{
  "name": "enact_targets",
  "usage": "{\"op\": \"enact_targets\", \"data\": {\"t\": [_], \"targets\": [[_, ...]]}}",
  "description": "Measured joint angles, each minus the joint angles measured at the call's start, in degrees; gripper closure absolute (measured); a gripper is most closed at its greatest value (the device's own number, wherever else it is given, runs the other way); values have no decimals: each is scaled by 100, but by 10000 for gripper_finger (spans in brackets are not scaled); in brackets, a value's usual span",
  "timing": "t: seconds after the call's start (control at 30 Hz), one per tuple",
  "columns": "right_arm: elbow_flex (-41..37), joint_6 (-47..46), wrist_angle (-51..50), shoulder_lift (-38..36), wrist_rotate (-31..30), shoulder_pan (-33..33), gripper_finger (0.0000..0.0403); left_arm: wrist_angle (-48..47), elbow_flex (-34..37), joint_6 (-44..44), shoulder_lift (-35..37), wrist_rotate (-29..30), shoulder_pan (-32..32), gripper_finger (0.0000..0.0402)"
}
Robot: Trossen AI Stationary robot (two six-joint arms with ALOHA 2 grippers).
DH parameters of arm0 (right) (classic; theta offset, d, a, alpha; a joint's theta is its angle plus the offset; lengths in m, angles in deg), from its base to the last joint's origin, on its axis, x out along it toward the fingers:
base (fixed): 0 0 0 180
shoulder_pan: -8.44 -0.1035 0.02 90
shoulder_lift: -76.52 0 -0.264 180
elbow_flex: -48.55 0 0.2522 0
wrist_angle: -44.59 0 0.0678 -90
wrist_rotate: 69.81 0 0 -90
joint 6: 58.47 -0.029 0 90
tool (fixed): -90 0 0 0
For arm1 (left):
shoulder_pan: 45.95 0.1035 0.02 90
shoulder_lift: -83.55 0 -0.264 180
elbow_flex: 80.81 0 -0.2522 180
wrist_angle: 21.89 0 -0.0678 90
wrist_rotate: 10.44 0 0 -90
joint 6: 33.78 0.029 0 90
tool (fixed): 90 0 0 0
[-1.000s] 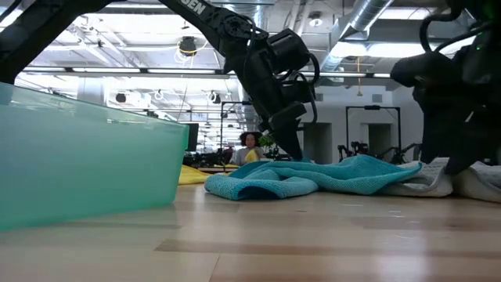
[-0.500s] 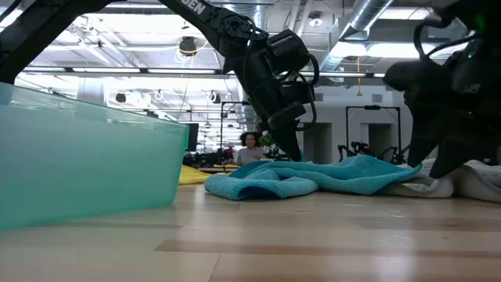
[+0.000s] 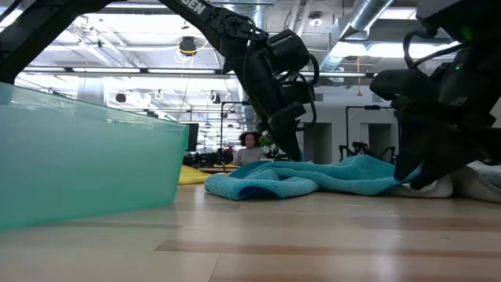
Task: Fold microfiber towels
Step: Fold the left blue towel
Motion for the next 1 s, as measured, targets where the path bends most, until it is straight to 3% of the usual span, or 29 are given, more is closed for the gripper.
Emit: {"op": "enact_targets", "data": {"t": [0.23, 0.57, 0.83, 1.0], "targets": [[0, -3, -23, -3, -11, 74, 388, 0, 0, -2, 0, 7, 0, 400], [15, -16, -600, -856, -51, 73, 397, -818, -763, 83, 13, 367, 46, 400], [756, 14, -2692, -1914, -545, 73, 399, -1659, -1799, -139, 84, 415, 200, 400], [1511, 531, -3966, -2365, -930, 305, 401, -2288, -2657, -153, 262, 599, 282, 400]]}}
